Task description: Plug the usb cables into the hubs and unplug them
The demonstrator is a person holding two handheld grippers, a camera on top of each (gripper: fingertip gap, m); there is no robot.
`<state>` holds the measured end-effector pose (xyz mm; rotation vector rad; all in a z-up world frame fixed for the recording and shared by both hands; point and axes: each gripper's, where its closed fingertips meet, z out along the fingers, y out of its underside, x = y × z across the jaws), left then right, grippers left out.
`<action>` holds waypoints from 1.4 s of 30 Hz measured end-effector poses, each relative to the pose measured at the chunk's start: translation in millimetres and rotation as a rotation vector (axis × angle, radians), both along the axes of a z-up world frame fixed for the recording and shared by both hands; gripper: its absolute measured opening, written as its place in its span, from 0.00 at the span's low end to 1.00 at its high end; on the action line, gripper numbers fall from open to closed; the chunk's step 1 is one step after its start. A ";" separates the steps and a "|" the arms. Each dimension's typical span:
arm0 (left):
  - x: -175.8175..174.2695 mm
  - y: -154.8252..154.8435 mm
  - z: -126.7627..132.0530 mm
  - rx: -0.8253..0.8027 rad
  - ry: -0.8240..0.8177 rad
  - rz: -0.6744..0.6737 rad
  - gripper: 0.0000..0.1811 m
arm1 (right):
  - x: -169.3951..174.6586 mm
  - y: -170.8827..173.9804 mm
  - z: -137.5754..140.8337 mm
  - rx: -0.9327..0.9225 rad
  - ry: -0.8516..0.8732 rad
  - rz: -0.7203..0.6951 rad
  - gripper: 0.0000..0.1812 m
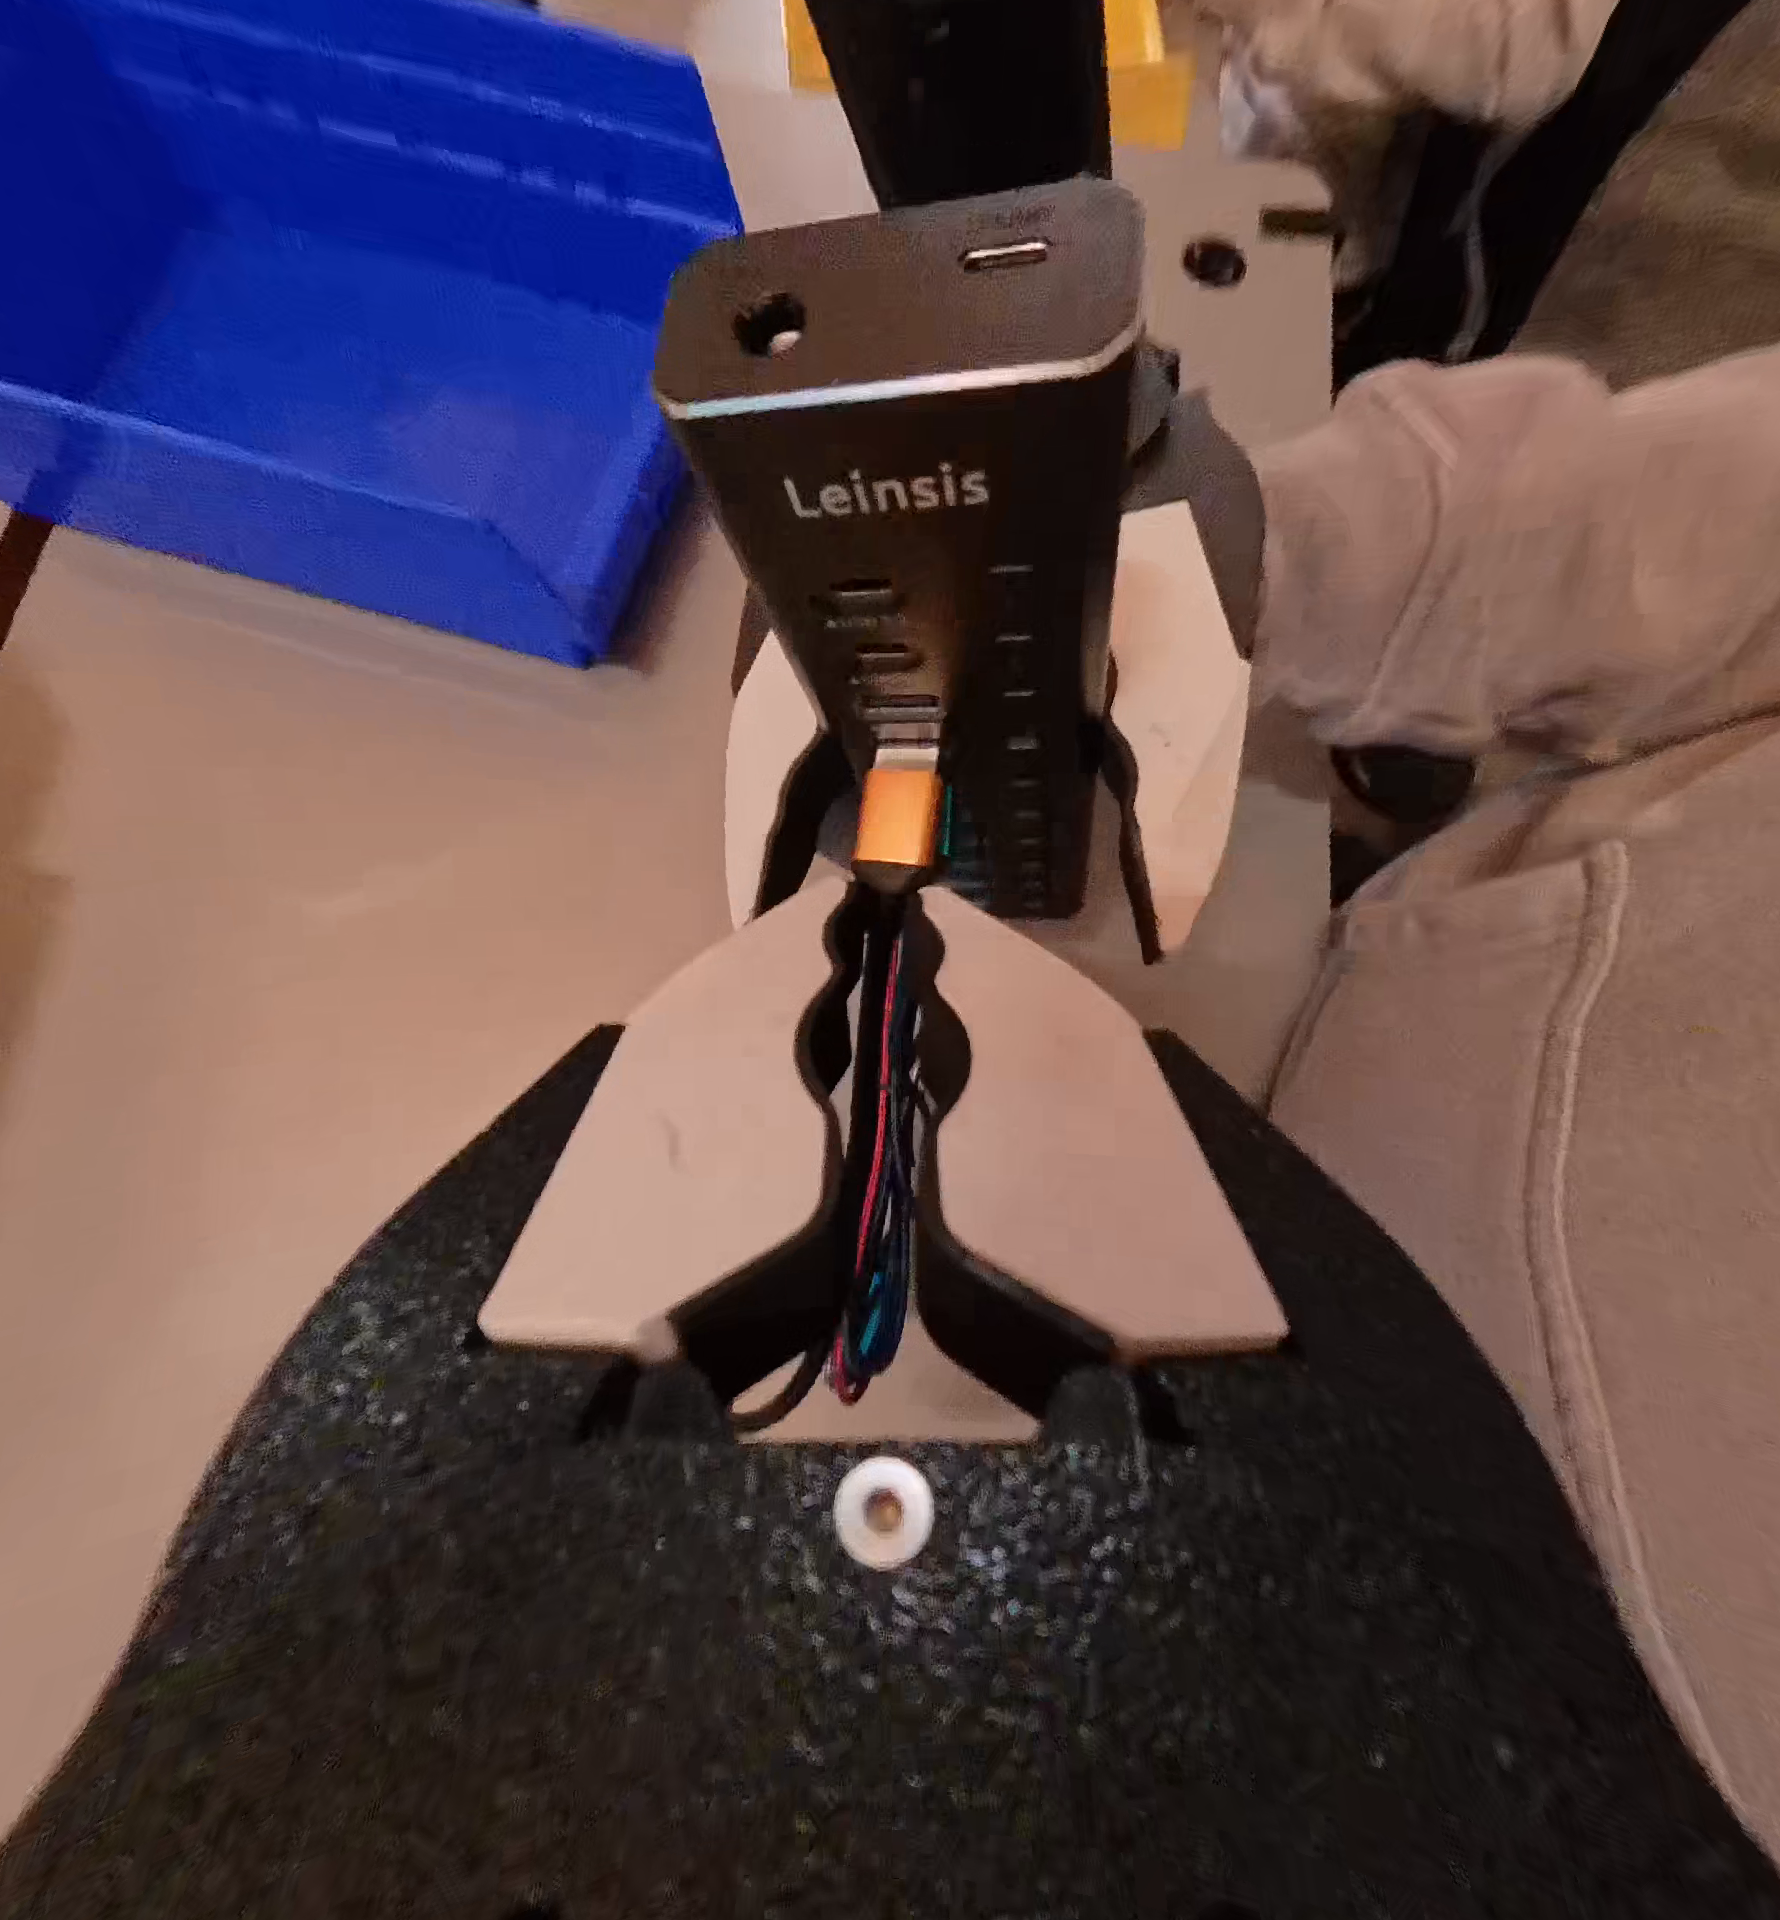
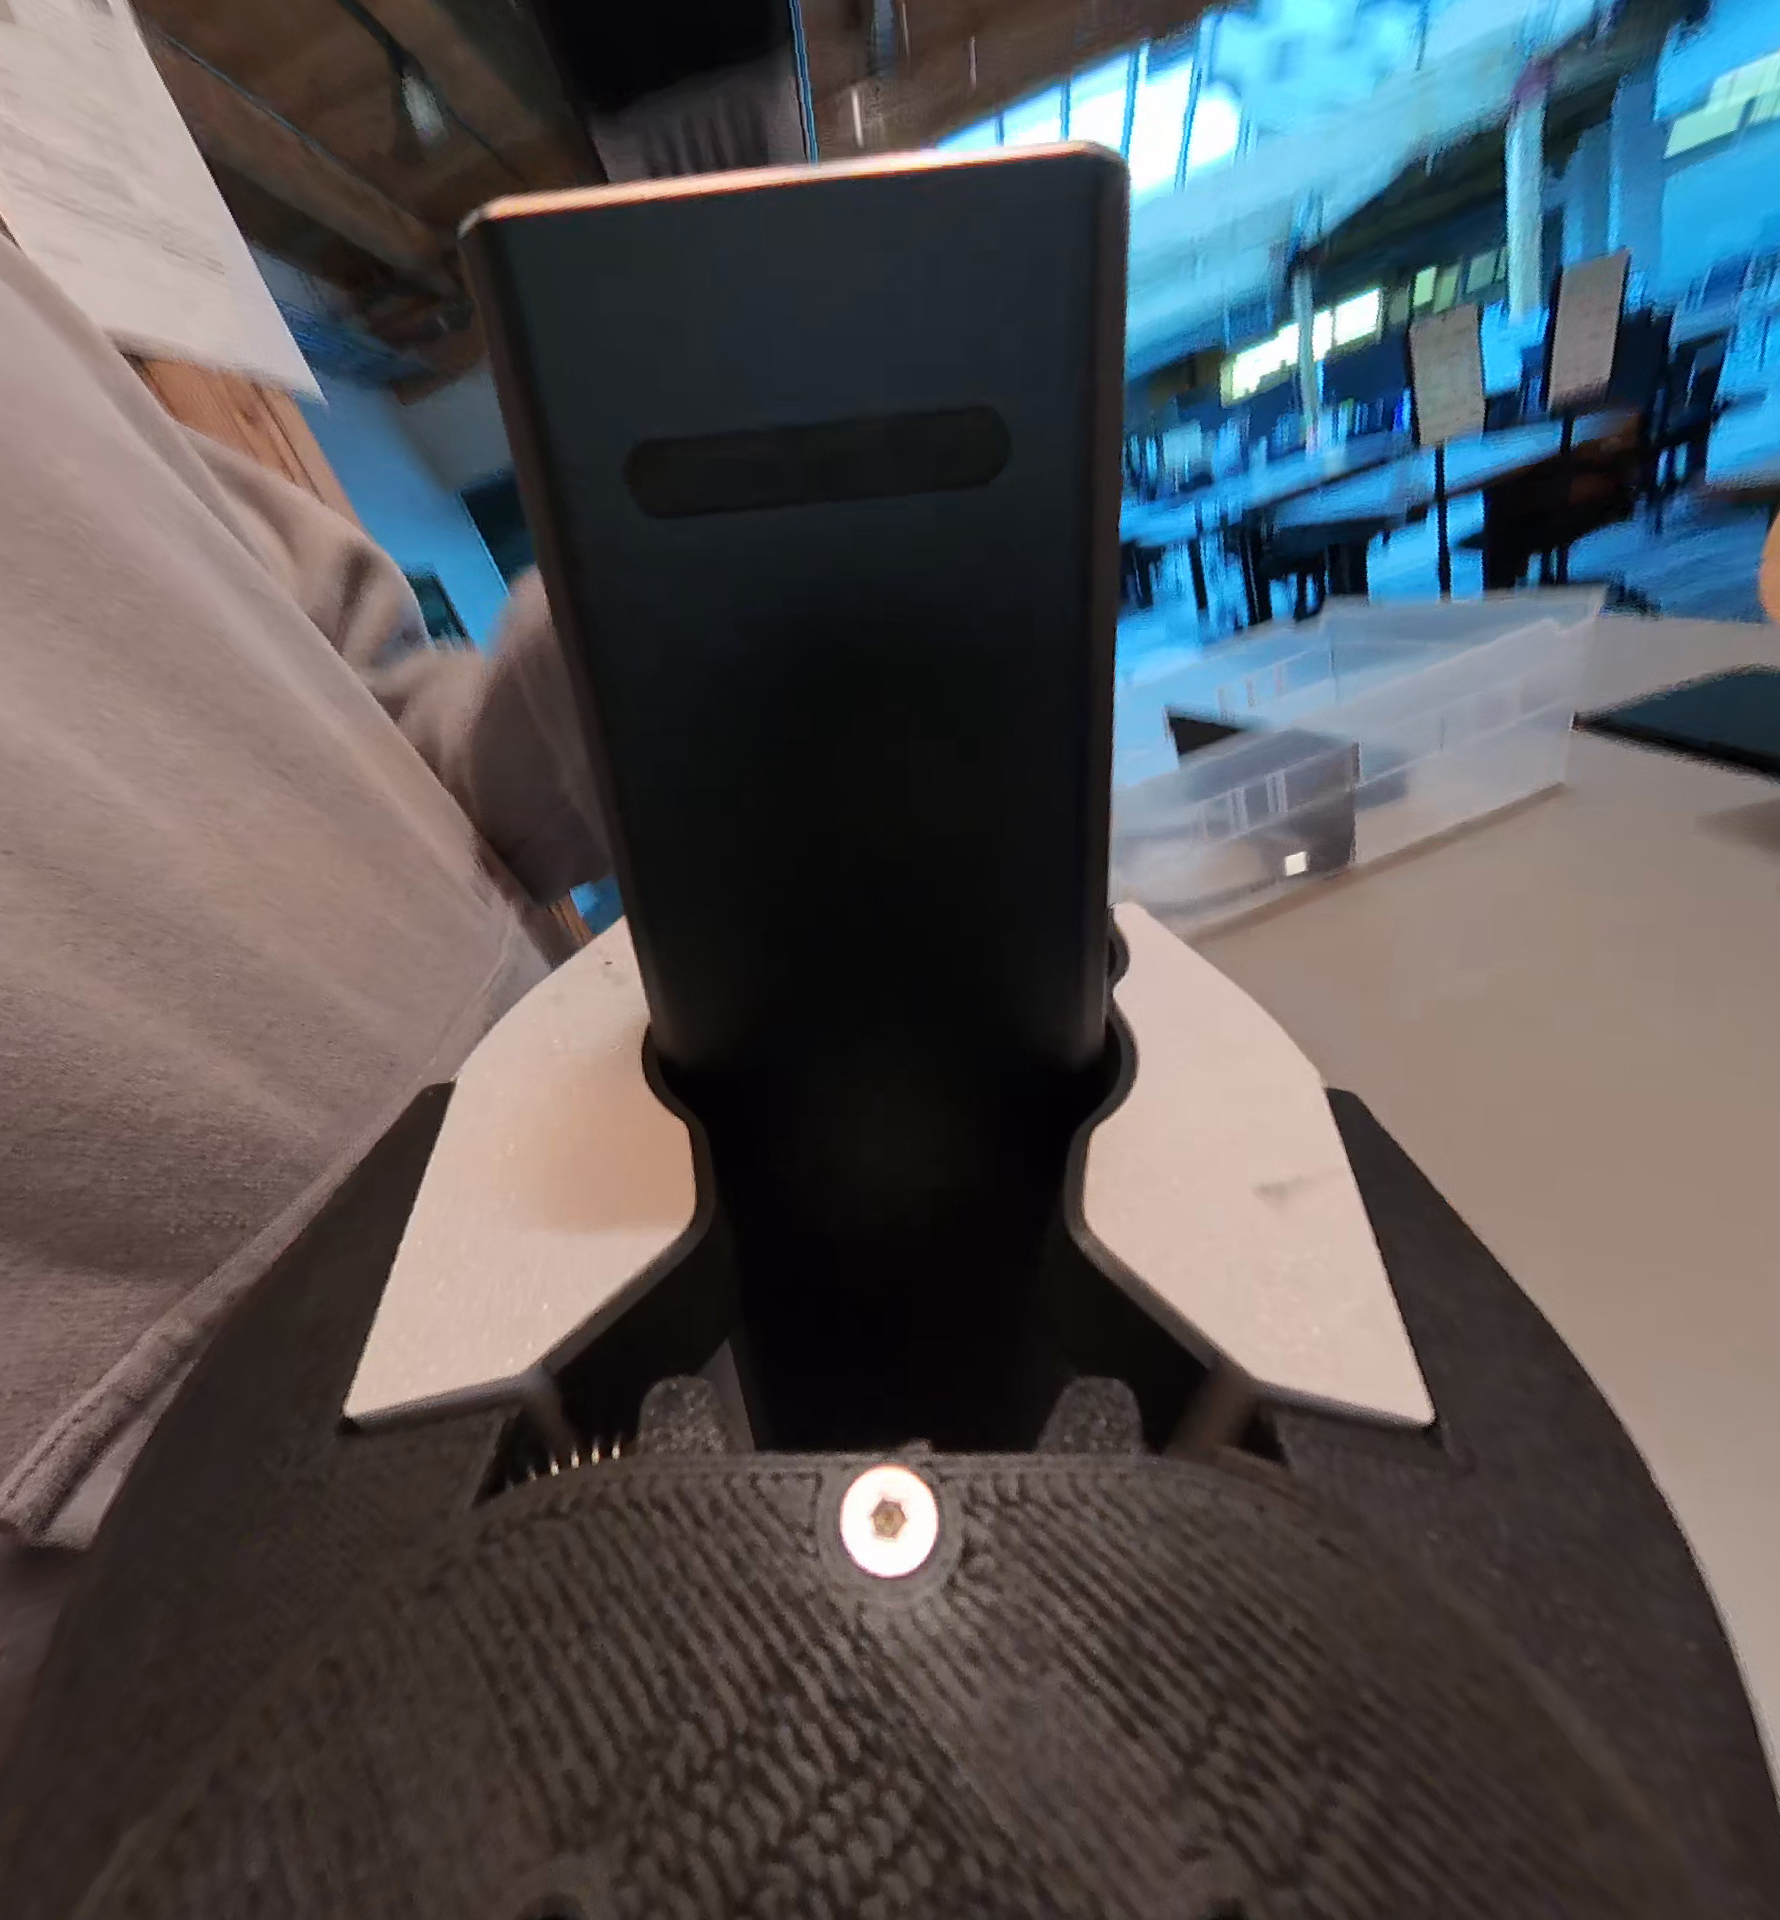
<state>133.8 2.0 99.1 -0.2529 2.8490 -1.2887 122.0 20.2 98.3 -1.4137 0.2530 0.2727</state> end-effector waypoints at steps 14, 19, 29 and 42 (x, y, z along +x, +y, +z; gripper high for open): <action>-3.5 -7.3 7.3 -0.221 0.048 0.041 0.08 | -1.7 3.3 10.9 0.002 -0.039 0.006 0.41; -3.8 -10.3 12.6 -0.277 0.029 0.056 0.08 | -5.4 9.8 5.9 -0.033 -0.032 0.030 0.41; -2.8 -5.0 6.9 -0.242 -0.018 0.041 0.09 | -4.9 13.3 -3.9 -0.094 -0.060 0.027 0.41; 34.6 109.3 -4.8 -0.354 -0.055 0.487 0.27 | 34.2 -48.1 59.8 0.232 0.012 -0.123 0.41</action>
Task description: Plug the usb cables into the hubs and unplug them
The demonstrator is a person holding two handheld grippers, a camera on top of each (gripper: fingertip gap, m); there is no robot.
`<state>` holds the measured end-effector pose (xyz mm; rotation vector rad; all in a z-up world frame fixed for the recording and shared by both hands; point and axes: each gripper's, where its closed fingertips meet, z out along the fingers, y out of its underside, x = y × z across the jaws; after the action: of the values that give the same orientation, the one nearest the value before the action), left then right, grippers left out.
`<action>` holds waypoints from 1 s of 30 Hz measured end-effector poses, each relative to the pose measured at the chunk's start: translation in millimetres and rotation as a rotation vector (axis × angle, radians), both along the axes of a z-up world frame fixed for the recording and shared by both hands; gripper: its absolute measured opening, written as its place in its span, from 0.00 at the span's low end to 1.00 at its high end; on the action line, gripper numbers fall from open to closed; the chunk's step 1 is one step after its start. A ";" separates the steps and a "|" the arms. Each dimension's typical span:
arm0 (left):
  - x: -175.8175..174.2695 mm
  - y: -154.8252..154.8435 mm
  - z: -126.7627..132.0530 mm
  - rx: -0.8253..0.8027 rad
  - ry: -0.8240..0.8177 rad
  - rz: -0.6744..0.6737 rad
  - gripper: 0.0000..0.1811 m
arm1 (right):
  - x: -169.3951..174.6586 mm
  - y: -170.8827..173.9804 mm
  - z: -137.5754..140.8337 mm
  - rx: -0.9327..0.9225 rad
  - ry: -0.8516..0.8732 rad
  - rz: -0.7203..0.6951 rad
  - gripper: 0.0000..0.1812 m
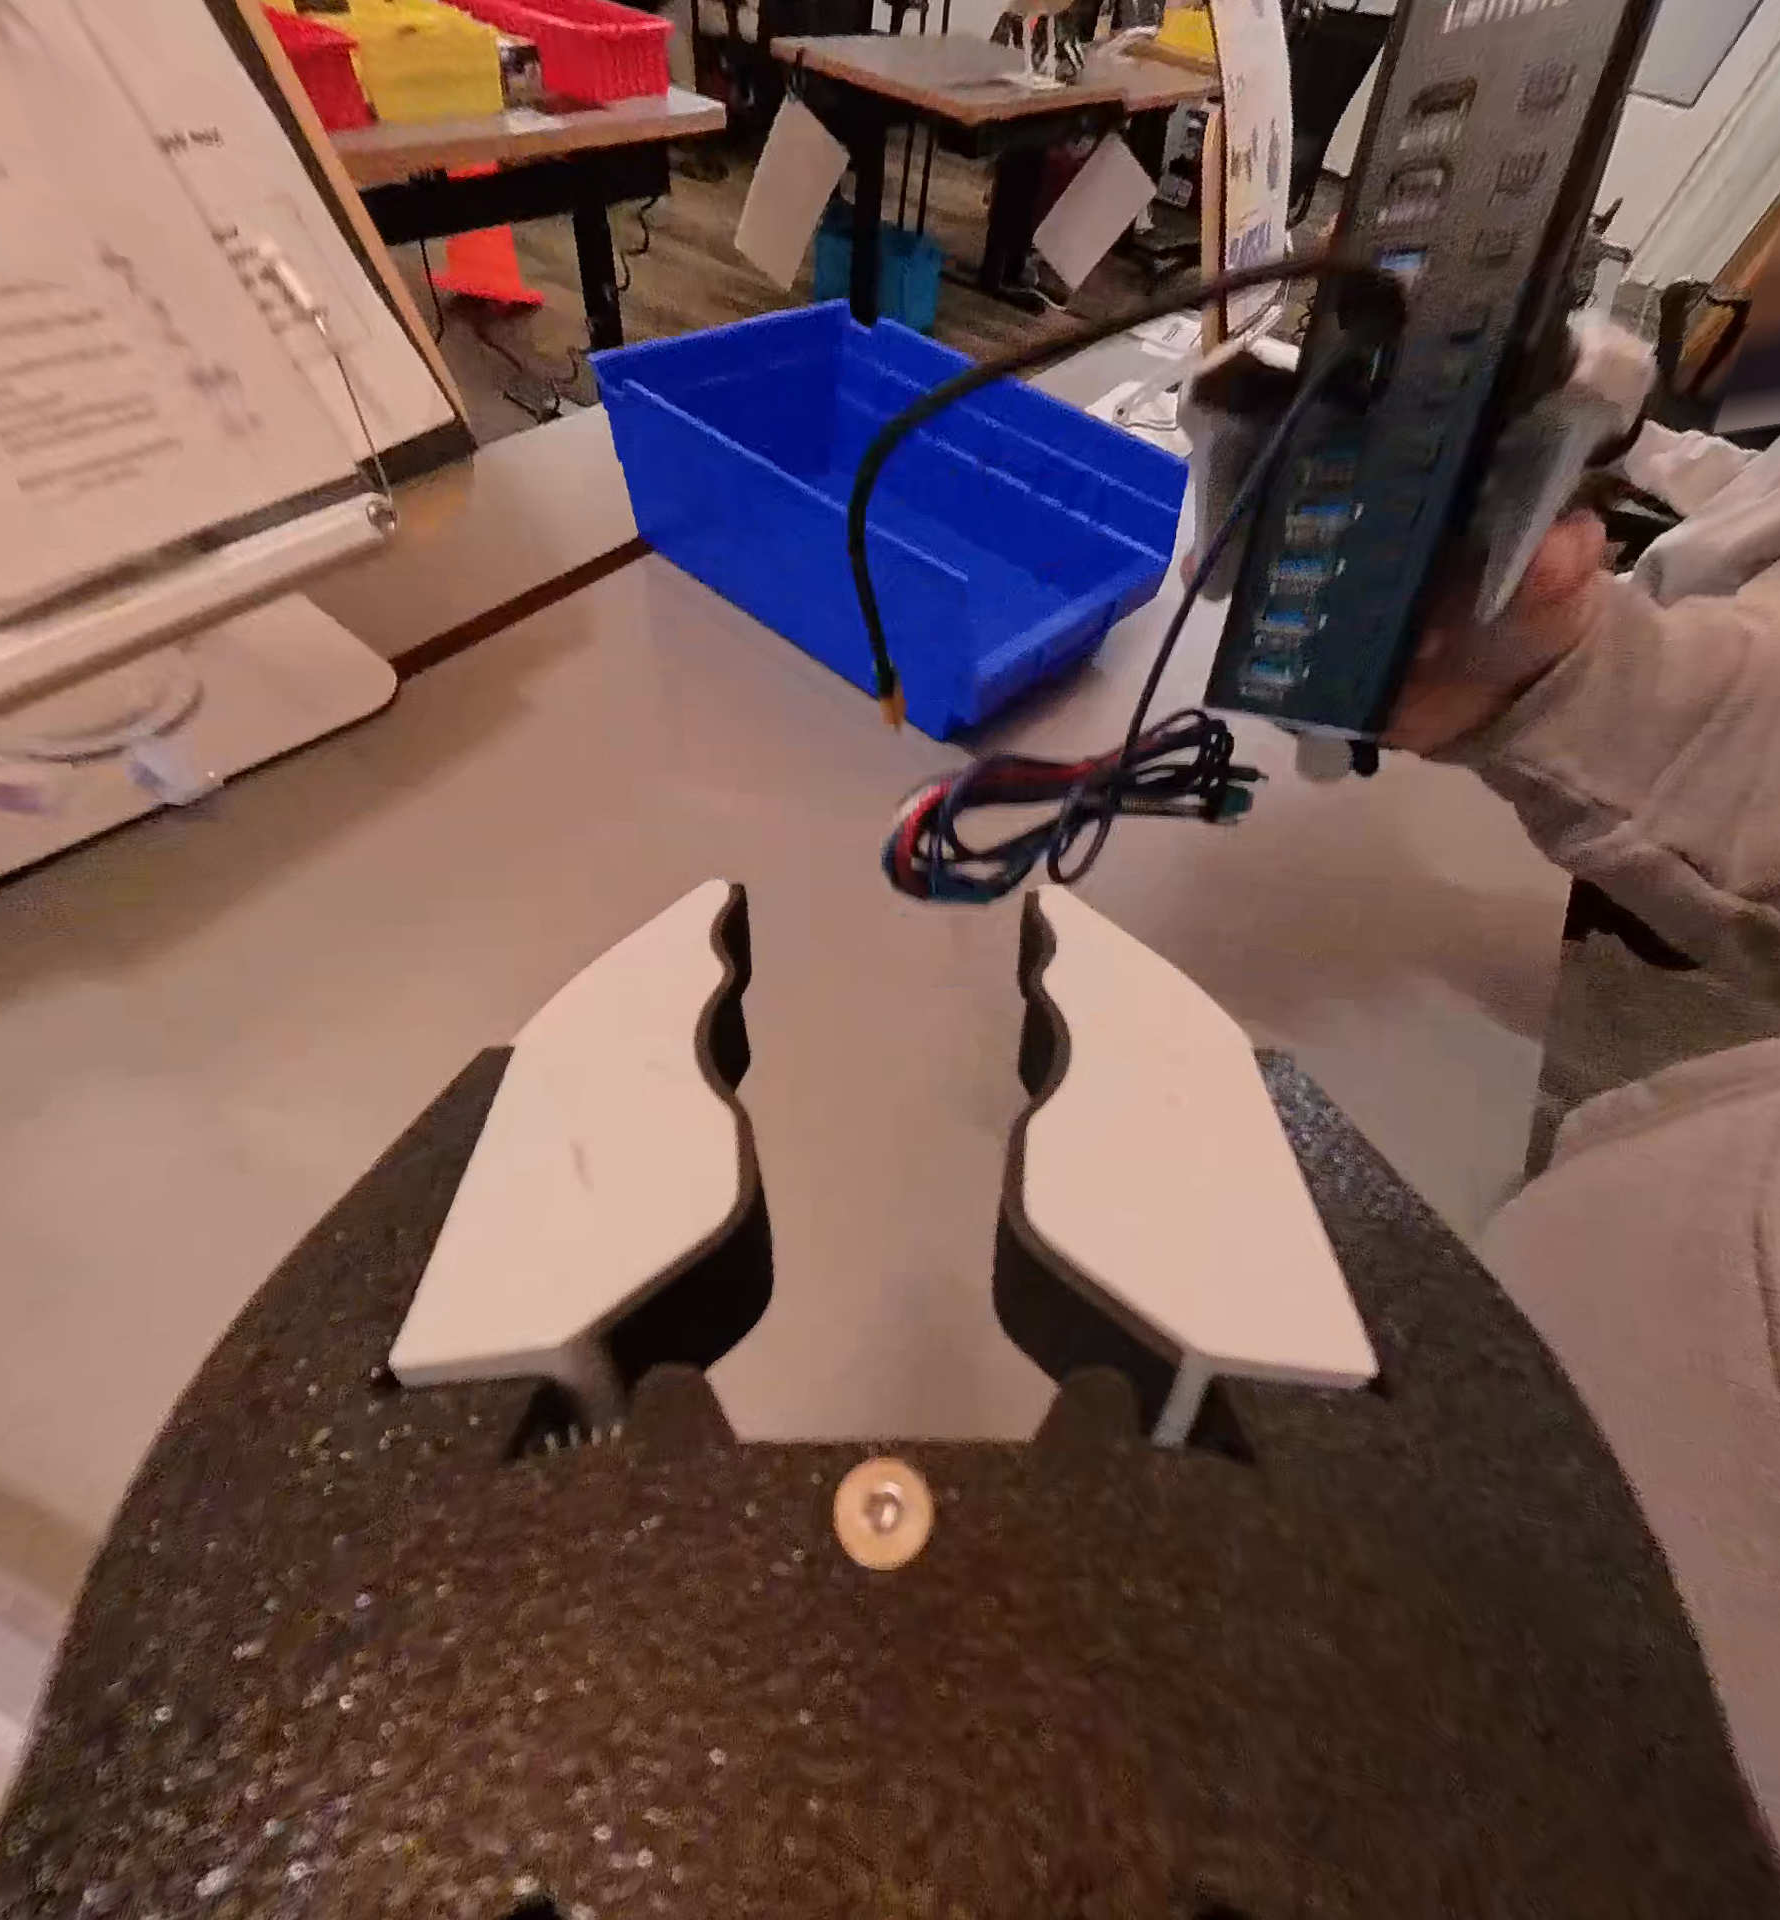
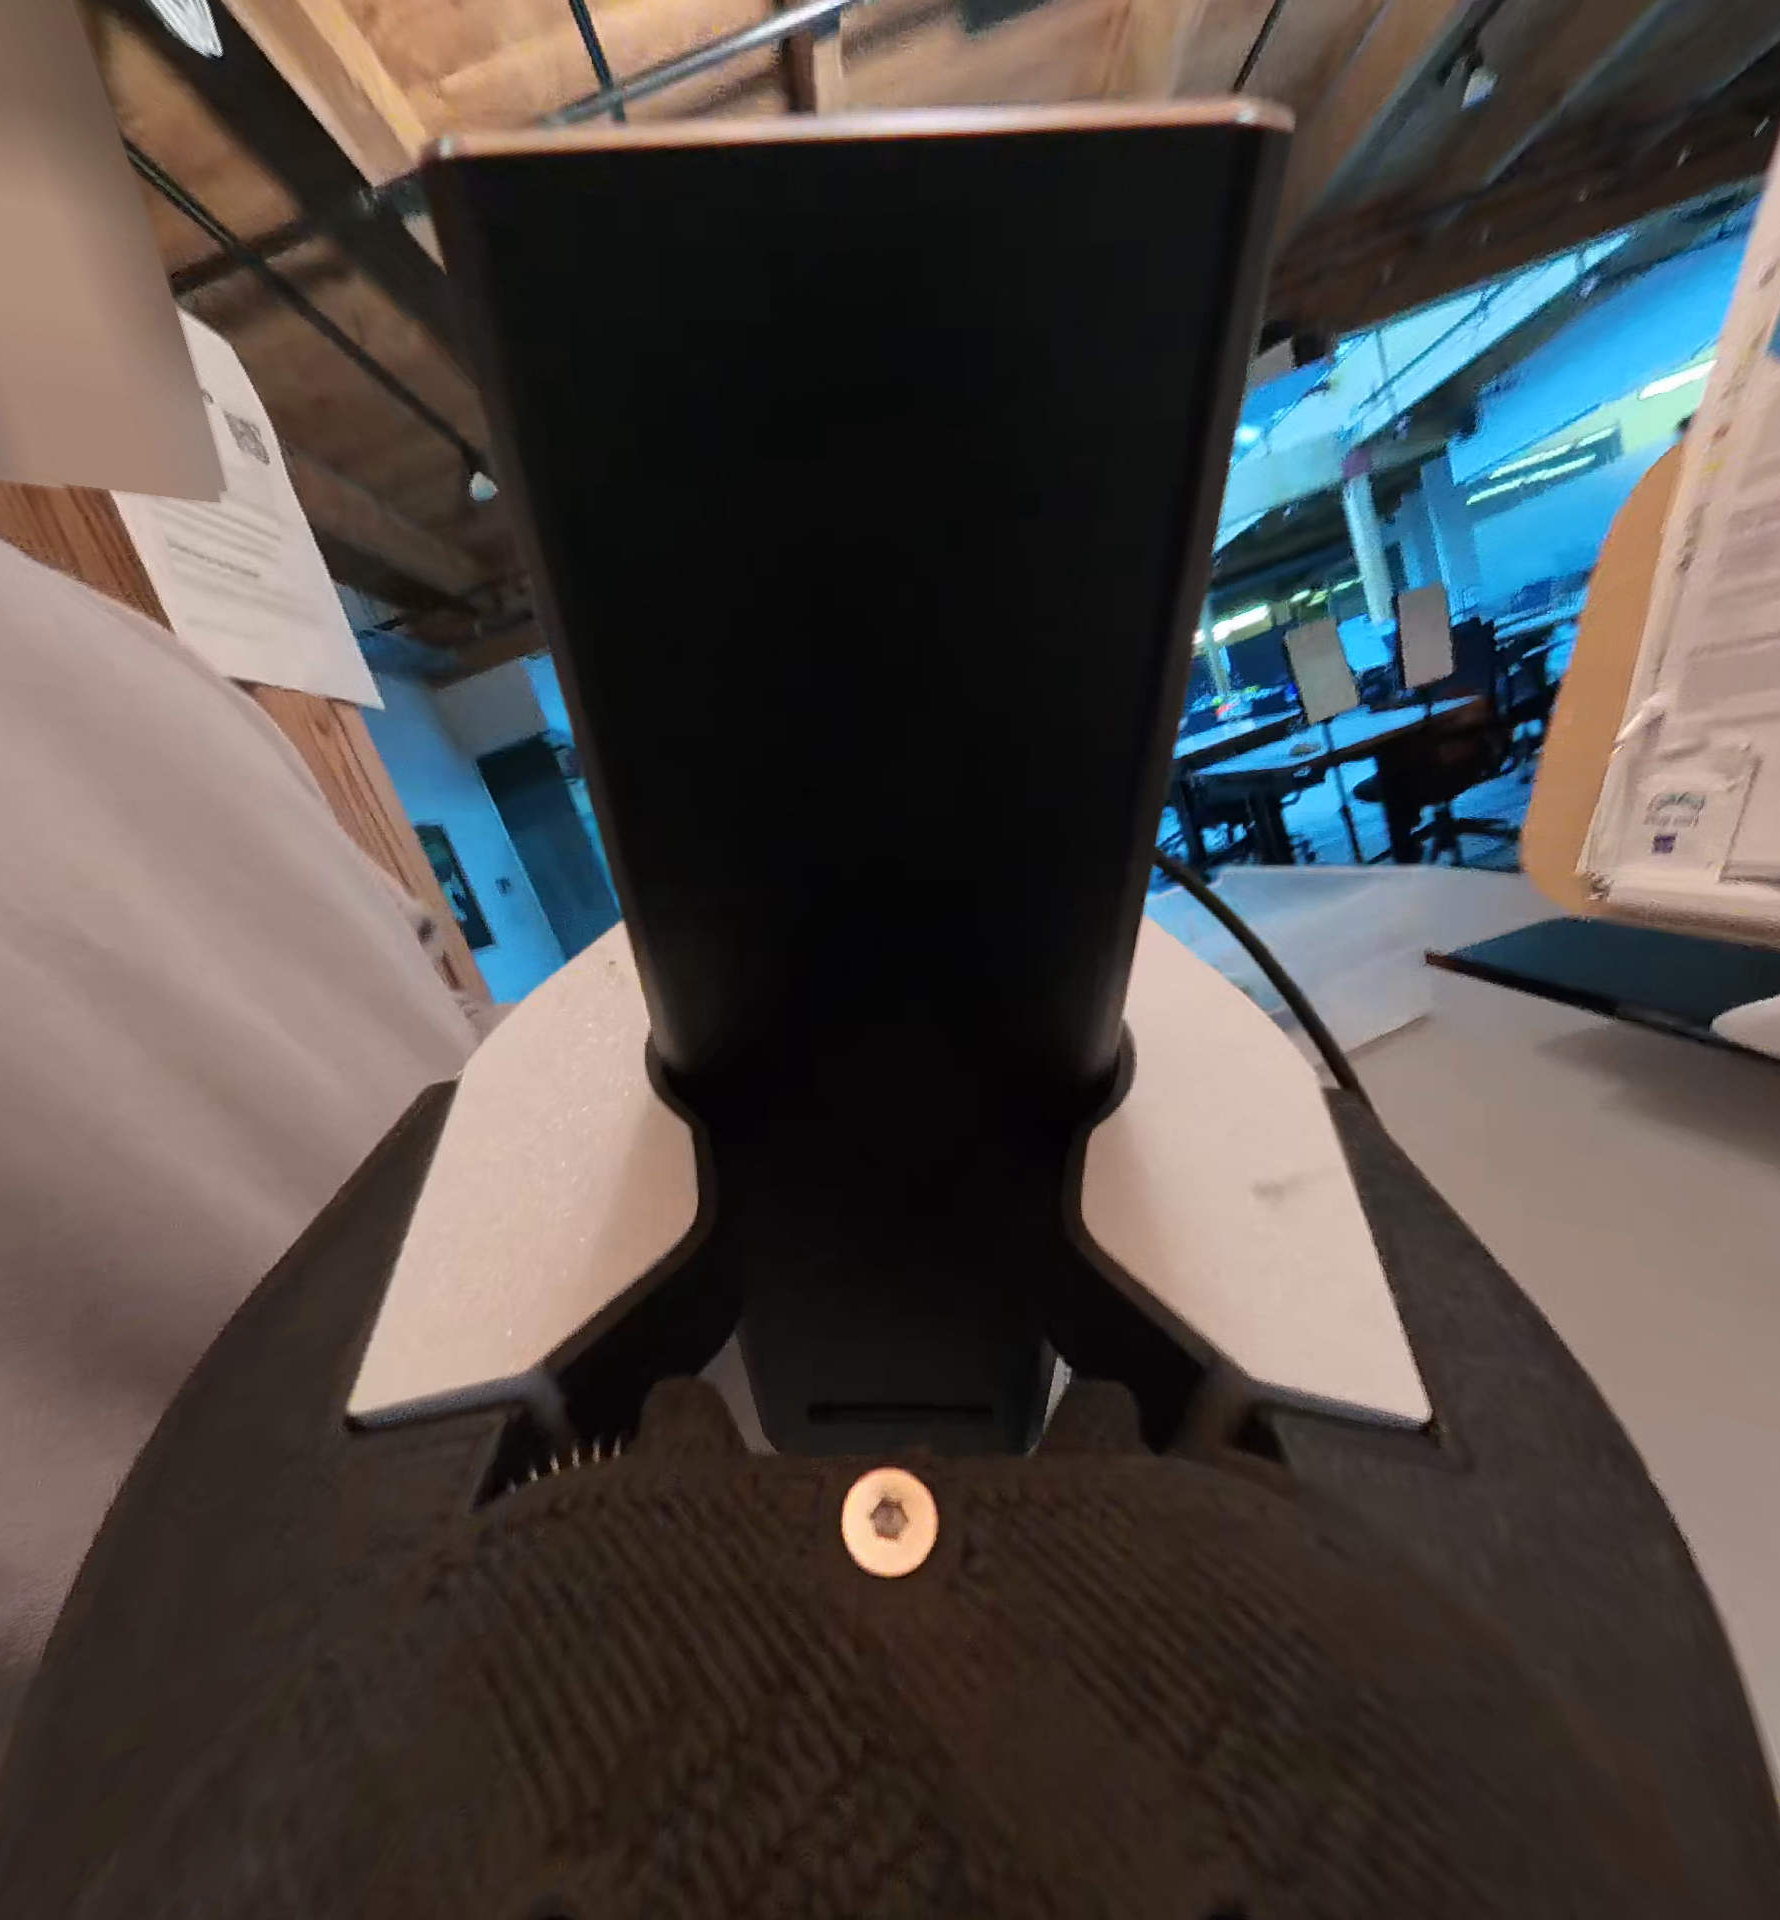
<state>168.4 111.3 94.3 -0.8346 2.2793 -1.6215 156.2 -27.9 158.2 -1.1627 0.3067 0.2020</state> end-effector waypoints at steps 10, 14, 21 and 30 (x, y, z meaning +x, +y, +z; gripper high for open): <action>-26.3 -0.8 -49.4 -0.011 0.151 -0.014 0.27 | 90.3 -95.3 91.7 -0.159 -0.191 -0.462 0.41; -28.0 -5.8 -51.2 -0.036 0.168 -0.031 0.27 | 150.3 -134.0 72.3 -0.389 -0.084 -0.671 0.41; -33.2 -4.2 -64.4 0.003 0.208 -0.051 0.26 | 209.5 -165.6 -44.9 -0.418 0.482 -0.707 0.40; -36.2 4.7 -72.4 0.032 0.244 -0.036 0.26 | 214.2 -185.7 -151.9 -0.604 0.905 -0.618 0.40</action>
<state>132.3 116.0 21.9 -1.0407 2.4884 -1.5690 370.4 -213.6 6.3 -1.4478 1.5852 0.0740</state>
